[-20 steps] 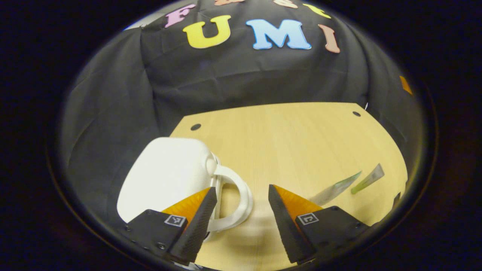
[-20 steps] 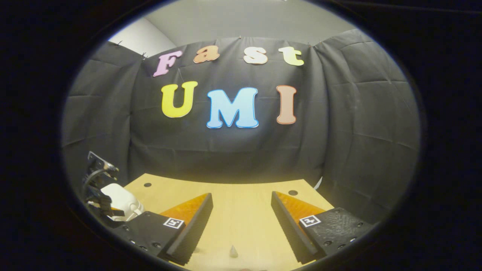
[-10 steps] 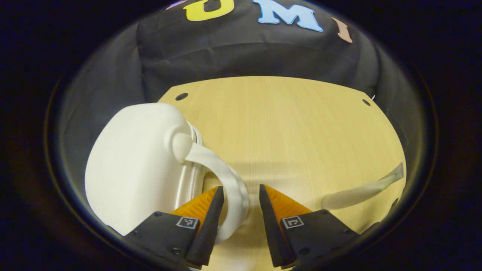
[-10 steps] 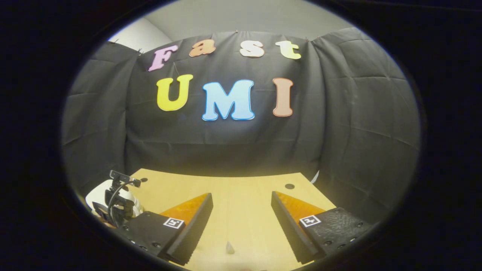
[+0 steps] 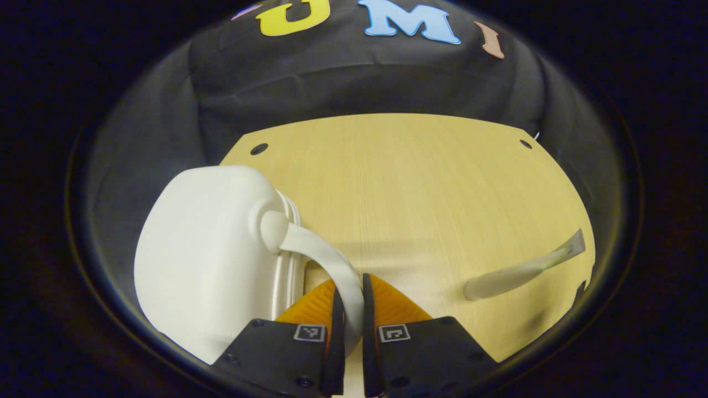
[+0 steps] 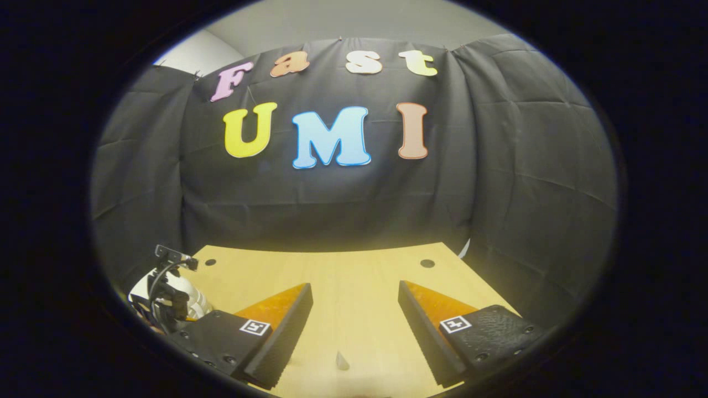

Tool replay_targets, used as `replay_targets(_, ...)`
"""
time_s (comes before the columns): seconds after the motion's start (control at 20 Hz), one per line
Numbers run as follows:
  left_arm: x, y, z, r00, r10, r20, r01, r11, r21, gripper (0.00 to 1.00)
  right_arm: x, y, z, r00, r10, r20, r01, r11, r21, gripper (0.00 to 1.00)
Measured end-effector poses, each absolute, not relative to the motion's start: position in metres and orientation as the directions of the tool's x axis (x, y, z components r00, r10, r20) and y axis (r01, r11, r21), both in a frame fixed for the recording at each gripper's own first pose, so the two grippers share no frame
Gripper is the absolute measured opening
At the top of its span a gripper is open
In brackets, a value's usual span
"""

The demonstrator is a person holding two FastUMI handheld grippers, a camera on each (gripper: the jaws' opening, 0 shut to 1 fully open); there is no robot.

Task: First open the suitcase, pack the skin care products into it, and then close the suitcase.

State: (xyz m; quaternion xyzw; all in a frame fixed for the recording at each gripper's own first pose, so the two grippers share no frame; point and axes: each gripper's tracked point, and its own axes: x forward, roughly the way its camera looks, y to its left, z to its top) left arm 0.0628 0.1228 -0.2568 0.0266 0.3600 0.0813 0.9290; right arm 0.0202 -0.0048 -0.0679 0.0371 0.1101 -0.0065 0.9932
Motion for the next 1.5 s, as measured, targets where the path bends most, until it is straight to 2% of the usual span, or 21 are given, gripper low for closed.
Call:
replay_targets(0.1,0.056,0.119,-0.228,0.751,0.187,-0.634,-0.128,0.982,0.138,0.20,0.022,-0.004,-0.070,0.974,-0.002,-0.226,0.021,0.996,0.083,0.95)
replay_targets(0.3,0.051,0.113,-0.136,0.812,0.192,-0.552,-0.179,0.981,0.078,0.20,0.021,0.000,-0.077,0.970,0.012,-0.242,0.012,0.995,0.096,0.95)
replay_targets(0.5,0.051,0.140,-0.039,0.855,0.234,-0.464,-0.237,0.970,0.053,0.20,0.021,0.004,-0.080,0.968,0.019,-0.249,0.008,0.994,0.109,0.95)
replay_targets(0.8,0.026,0.267,0.028,0.858,0.330,-0.394,-0.321,0.943,0.090,0.20,0.014,0.010,-0.091,0.961,0.036,-0.275,0.000,0.992,0.129,0.95)
replay_targets(0.9,0.013,0.317,0.050,0.838,0.400,-0.372,-0.369,0.916,0.156,0.19,0.013,0.007,-0.091,0.961,0.024,-0.276,0.015,0.990,0.140,0.95)
replay_targets(1.0,-0.003,0.376,0.070,0.802,0.502,-0.323,-0.424,0.860,0.282,0.19,0.012,0.004,-0.094,0.959,0.015,-0.284,0.029,0.988,0.151,0.95)
replay_targets(1.2,-0.017,0.485,0.056,0.720,0.617,-0.318,-0.486,0.775,0.404,0.18,0.013,0.000,-0.097,0.954,-0.002,-0.298,0.055,0.984,0.168,0.93)
replay_targets(1.5,-0.026,0.588,-0.033,0.553,0.744,-0.375,-0.502,0.657,0.562,0.18,0.017,0.008,-0.099,0.952,-0.002,-0.306,0.053,0.986,0.156,0.95)
